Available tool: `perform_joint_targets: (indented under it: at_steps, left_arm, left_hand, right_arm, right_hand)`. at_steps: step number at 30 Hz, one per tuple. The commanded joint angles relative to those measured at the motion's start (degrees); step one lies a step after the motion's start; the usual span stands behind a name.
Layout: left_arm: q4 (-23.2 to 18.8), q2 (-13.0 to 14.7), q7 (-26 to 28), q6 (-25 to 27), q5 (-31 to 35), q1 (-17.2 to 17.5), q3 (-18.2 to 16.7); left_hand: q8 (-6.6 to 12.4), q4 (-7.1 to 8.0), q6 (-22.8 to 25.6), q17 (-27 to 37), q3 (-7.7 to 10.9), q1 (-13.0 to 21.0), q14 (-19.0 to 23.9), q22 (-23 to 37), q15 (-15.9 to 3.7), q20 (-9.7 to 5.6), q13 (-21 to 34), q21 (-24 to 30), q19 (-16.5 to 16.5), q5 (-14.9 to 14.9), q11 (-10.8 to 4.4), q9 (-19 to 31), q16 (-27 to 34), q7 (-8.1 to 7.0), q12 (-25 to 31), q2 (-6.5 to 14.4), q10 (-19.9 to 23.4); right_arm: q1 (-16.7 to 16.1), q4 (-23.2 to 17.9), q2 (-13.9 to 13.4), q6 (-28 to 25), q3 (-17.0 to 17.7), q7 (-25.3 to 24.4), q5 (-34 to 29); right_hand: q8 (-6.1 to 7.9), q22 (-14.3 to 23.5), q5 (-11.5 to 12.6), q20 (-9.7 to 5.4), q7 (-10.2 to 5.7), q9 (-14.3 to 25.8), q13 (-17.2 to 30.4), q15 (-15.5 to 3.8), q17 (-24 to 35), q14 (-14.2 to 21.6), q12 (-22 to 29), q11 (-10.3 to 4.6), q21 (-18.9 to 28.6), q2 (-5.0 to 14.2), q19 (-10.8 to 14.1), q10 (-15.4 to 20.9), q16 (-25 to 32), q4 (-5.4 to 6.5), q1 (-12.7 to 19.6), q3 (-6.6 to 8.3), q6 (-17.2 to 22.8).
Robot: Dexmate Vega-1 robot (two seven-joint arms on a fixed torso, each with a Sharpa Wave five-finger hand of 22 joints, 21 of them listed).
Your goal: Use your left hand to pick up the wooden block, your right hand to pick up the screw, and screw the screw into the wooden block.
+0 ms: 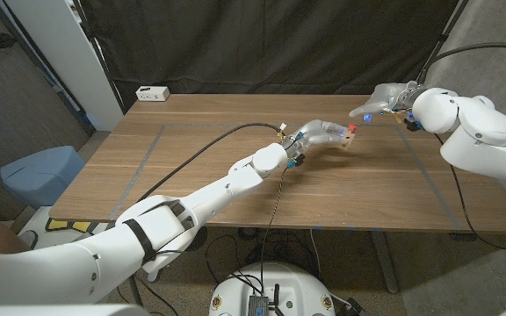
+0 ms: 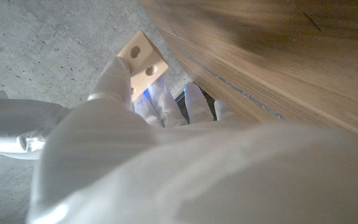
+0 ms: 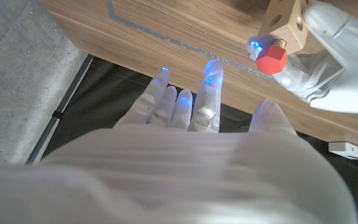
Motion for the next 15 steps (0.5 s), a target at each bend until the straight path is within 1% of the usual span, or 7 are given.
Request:
perform_joint_targets:
  at_steps: [1, 5, 6, 11, 13, 15]
  left_arm:
    - [0.37, 0.24, 1.39, -1.65, 0.37, -0.42, -0.74]
    - [0.65, 0.3, 2.07, -2.46, 0.54, -0.77, -1.12]
    - [0.67, 0.32, 2.24, -2.61, 0.57, -0.82, -1.21]
    - [0.28, 0.6, 3.0, -3.05, 0.99, -0.9, -1.45]
    - [0.01, 0.73, 3.31, -3.06, 1.1, -0.81, -1.55]
    - [-0.35, 0.9, 3.57, -3.04, 1.24, -0.67, -1.61]
  left_hand:
    - [0.47, 1.49, 5.4, 0.17, 1.36, -0.57, 0.39, 0.12, -2.65, 0.1, 5.12, 0.01, -0.19, 0.18, -0.1, 0.07, -0.11, 1.43, 0.54, 1.2, 0.67]
    - [0.45, 1.57, 5.34, 0.22, 1.37, -0.61, 0.35, 0.12, -2.56, 0.19, 5.11, 0.01, -0.17, 0.17, -0.11, 0.07, -0.1, 1.41, 0.51, 1.33, 0.61]
    - [0.45, 1.55, 5.36, 0.21, 1.36, -0.6, 0.38, 0.12, -2.58, 0.2, 5.11, 0.01, -0.18, 0.17, -0.11, 0.07, -0.09, 1.4, 0.51, 1.29, 0.61]
    - [0.49, 1.51, 5.45, 0.2, 1.3, -0.6, 0.43, 0.12, -2.68, 0.18, 5.12, 0.02, -0.15, 0.13, -0.11, 0.07, -0.07, 1.29, 0.53, 1.2, 0.64]
    - [0.48, 1.55, 5.43, 0.21, 1.27, -0.66, 0.41, 0.12, -2.71, 0.22, 5.12, 0.01, -0.17, 0.11, -0.11, 0.07, -0.06, 1.28, 0.51, 1.21, 0.6]
    - [0.47, 1.57, 5.42, 0.23, 1.27, -0.67, 0.39, 0.12, -2.76, 0.25, 5.12, 0.01, -0.17, 0.11, -0.1, 0.07, -0.06, 1.26, 0.5, 1.26, 0.57]
  right_arm:
    - [-6.41, -0.92, 1.41, -1.37, 6.06, -12.61, 10.04]
    - [-8.02, -0.46, 2.76, -0.36, 7.58, -16.73, 13.16]
    - [-8.39, -0.4, 3.28, -0.31, 7.89, -17.9, 13.8]
    - [-9.59, 0.24, 5.03, 0.88, 8.94, -22.03, 17.1]
    - [-9.99, 0.43, 5.65, 1.11, 9.04, -23.72, 17.98]
    - [-10.76, 0.57, 6.33, 1.53, 9.65, -25.31, 19.19]
  right_hand:
    - [-0.53, 0.15, 0.16, 0.58, 0.43, 0.24, 0.28, -1.62, 0.07, -0.2, 0.17, 1.03, 0.13, 0.88, 0.34, -0.24, -0.12, -0.18, 0.03, 0.02, -0.74]
    - [-1.19, 0.15, 0.05, 0.8, 0.37, 0.27, 0.3, -1.12, 0.1, -0.28, 0.16, 1.98, 0.19, 1.11, 0.5, -0.63, -0.08, -0.27, -0.02, -0.05, -1.9]
    - [-1.43, 0.15, 0.01, 1.09, 0.17, 0.28, 0.31, -1.06, 0.11, -0.29, 0.19, 2.05, 0.22, 1.13, 0.58, -0.67, -0.06, -0.31, -0.04, -0.1, -2.35]
    - [-1.85, 0.16, -0.09, 2.03, 0.38, 0.32, 0.33, -0.56, 0.15, -0.27, 0.25, 2.56, 0.28, 1.4, 0.75, -0.79, 0.02, -0.31, -0.18, -0.16, -3.03]
    - [-1.98, 0.16, -0.15, 2.74, 0.43, 0.34, 0.34, -0.26, 0.15, -0.19, 0.3, 2.53, 0.39, 1.44, 1.08, -0.81, 0.07, -0.37, -0.22, -0.21, -3.17]
    - [-2.1, 0.17, -0.19, 2.9, 0.47, 0.36, 0.35, -0.17, 0.17, -0.08, 0.34, 2.68, 0.43, 1.56, 1.21, -0.79, 0.14, -0.34, -0.29, -0.23, -3.34]
